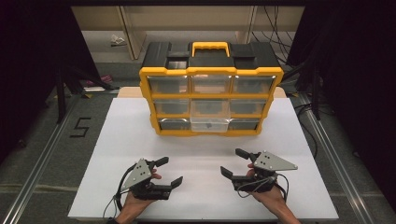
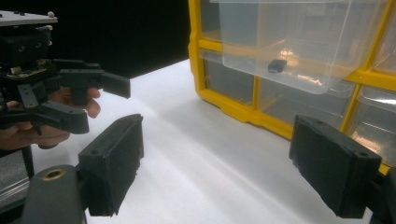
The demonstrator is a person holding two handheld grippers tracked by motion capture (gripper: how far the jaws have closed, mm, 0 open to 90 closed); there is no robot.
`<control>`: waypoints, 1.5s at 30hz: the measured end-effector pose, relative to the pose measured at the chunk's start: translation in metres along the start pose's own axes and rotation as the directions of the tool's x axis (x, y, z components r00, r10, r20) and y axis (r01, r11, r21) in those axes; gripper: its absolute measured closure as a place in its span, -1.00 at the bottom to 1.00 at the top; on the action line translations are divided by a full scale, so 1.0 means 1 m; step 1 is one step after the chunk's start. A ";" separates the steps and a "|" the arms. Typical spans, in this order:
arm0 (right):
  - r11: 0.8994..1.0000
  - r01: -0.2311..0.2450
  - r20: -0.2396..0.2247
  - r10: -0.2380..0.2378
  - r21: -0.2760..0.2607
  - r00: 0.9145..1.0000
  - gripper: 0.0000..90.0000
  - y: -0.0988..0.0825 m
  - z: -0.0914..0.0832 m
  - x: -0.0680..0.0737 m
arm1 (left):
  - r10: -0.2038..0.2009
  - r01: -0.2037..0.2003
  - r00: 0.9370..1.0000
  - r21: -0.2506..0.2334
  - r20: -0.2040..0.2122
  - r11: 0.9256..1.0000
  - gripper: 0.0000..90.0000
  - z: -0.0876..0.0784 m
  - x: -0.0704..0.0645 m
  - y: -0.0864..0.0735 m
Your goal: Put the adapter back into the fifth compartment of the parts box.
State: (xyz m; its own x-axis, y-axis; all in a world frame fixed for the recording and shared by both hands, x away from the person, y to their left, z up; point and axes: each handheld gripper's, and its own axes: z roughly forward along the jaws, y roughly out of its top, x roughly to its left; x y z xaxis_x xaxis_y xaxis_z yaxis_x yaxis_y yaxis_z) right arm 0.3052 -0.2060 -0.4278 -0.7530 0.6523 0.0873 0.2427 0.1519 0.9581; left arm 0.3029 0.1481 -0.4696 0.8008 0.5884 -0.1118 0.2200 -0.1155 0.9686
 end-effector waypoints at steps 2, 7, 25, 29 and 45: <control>1.000 0.000 -0.003 0.000 -0.005 1.000 -0.61 -0.001 -0.001 0.001 | 0.002 -0.002 1.000 -0.001 -0.001 1.000 -0.64 0.000 0.000 0.000; 1.000 -0.002 -0.002 0.002 -0.002 1.000 -0.63 -0.004 -0.004 0.002 | 0.005 -0.005 1.000 -0.009 0.004 1.000 -0.65 -0.001 0.001 0.000; 1.000 -0.015 0.025 0.015 -0.005 1.000 -0.64 -0.021 -0.015 -0.003 | -0.007 0.007 1.000 -0.017 0.015 1.000 -0.65 -0.002 0.001 0.000; 1.000 -0.011 0.027 0.011 -0.009 1.000 -0.64 -0.025 -0.018 -0.001 | -0.009 0.009 1.000 -0.020 0.019 1.000 -0.65 -0.002 0.001 0.000; 1.000 -0.007 0.041 0.008 -0.023 0.999 -0.64 -0.025 -0.021 -0.002 | -0.011 0.011 1.000 -0.024 0.019 1.000 -0.65 -0.002 0.001 0.000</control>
State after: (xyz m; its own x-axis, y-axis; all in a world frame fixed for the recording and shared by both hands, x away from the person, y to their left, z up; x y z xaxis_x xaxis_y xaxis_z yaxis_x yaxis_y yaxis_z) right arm 0.2873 -0.2265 -0.4463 -0.7251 0.6835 0.0840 0.2344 0.1302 0.9634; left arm 0.3031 0.1504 -0.4695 0.8089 0.5742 -0.1265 0.2155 -0.0892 0.9724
